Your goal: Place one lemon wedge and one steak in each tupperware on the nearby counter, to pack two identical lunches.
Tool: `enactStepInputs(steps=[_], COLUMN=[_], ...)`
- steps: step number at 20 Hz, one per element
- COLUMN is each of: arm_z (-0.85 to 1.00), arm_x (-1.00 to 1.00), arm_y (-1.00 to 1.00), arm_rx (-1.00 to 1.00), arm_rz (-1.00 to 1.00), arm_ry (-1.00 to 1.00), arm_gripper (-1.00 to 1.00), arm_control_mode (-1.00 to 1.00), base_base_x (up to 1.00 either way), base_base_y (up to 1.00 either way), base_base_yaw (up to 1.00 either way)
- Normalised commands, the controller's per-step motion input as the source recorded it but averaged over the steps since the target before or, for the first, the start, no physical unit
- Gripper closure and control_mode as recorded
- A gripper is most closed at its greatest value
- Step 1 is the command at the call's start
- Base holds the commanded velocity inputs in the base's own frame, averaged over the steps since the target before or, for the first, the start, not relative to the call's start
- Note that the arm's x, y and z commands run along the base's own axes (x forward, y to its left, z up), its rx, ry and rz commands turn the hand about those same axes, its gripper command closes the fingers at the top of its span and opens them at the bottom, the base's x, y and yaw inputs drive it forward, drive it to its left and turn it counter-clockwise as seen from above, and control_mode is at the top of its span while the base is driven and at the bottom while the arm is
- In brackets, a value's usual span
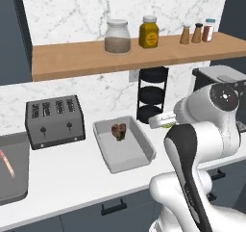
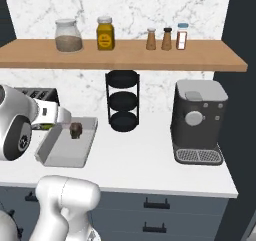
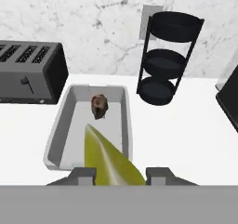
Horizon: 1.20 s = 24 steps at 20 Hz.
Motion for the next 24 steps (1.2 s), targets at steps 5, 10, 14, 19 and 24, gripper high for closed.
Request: enactStepInputs(steps=[5, 10, 14, 19, 24], arm_z=[-0.82, -0.76, -0.67, -0.71, -0.59], arm_x=[0.63, 0.83, 0.97, 1.0, 0.96], arm_y=[0.3, 0.01, 0.04, 0.28, 0.44], arm_rx=[0.01, 0.04, 0.0, 0.0, 0.0], arm_rz=[0.12, 0.29, 0.31, 0.21, 0.11], arm_ry=[0.21, 0.09, 0.01, 0.03, 0.09], arm_gripper=[1.0, 1.0, 1.0, 1.0, 1.0], arm_control_mode=[-1.0, -1.0, -1.0, -1.0, -1.0], base_base_x=[0.0, 0.0, 0.0, 0.0, 0.0], base_base_y=[0.0, 0.0, 0.0, 0.0, 0.0], base_base_yaw=[0.0, 0.0, 0.0, 0.0, 0.0])
